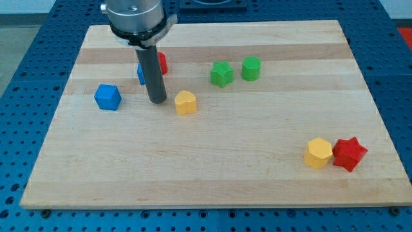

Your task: Push yellow heart towards yellow hexagon

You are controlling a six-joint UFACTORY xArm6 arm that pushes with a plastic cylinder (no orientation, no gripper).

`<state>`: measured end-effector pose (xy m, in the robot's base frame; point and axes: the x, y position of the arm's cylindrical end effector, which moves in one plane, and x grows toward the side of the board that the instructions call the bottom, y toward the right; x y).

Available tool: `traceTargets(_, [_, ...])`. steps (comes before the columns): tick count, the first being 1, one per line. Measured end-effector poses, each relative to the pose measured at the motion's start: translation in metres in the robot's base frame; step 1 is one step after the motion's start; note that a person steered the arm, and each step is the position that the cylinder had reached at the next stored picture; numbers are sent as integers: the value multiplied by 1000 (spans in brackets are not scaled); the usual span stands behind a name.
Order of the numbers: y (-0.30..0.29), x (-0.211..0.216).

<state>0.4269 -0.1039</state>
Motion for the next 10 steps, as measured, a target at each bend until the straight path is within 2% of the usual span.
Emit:
traceTargets(4, [100, 12])
traceTargets(10, [230, 60])
